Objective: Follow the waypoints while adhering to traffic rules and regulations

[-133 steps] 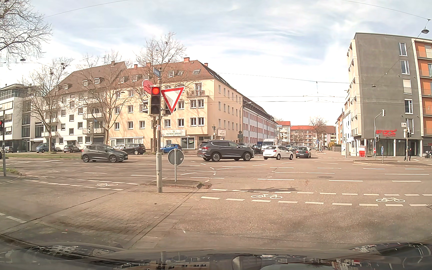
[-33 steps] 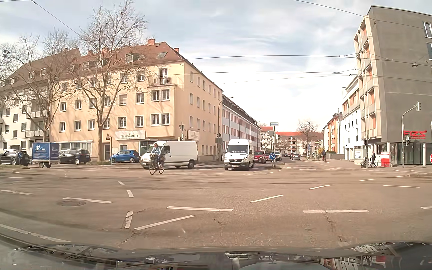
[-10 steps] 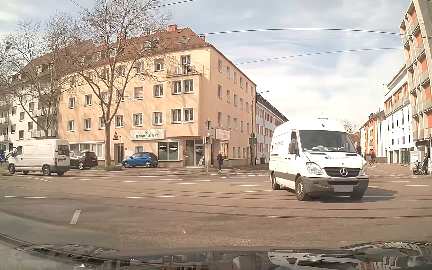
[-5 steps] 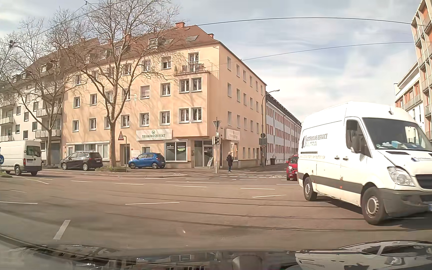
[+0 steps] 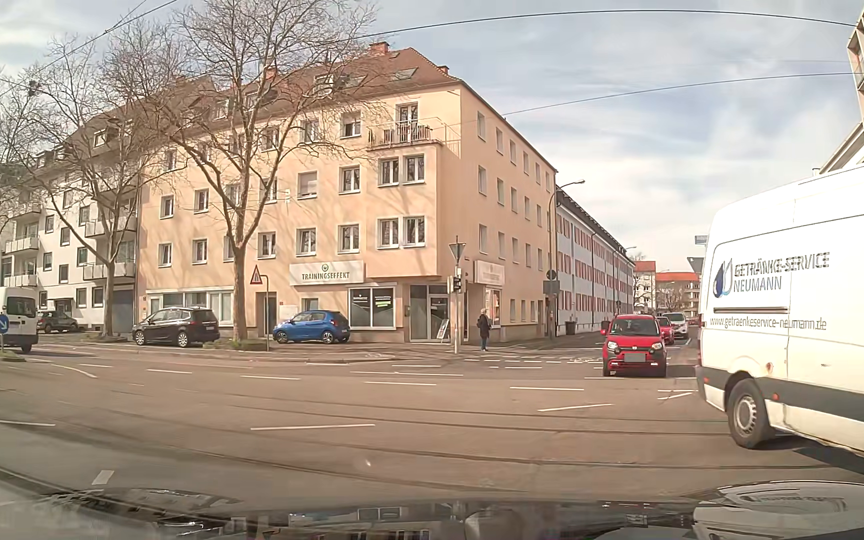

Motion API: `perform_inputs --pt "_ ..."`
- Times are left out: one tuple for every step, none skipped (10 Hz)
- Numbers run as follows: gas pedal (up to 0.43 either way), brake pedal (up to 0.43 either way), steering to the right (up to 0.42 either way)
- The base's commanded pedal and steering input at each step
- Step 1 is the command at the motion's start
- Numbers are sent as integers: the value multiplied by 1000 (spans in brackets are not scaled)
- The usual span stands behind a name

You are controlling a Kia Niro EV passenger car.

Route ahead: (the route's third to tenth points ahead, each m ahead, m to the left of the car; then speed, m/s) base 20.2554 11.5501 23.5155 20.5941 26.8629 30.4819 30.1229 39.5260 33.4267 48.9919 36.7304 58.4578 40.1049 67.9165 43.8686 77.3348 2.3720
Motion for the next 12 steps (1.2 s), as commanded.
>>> perform_inputs --pt "197 0 -177" --pt "220 0 -189" --pt "240 0 -200" --pt "248 0 -208" --pt "248 0 -215" --pt "248 0 -215" --pt "248 0 -214" --pt "248 0 -214" --pt "248 0 -212" --pt "248 0 -209" --pt "248 0 -207" --pt "248 0 -206"
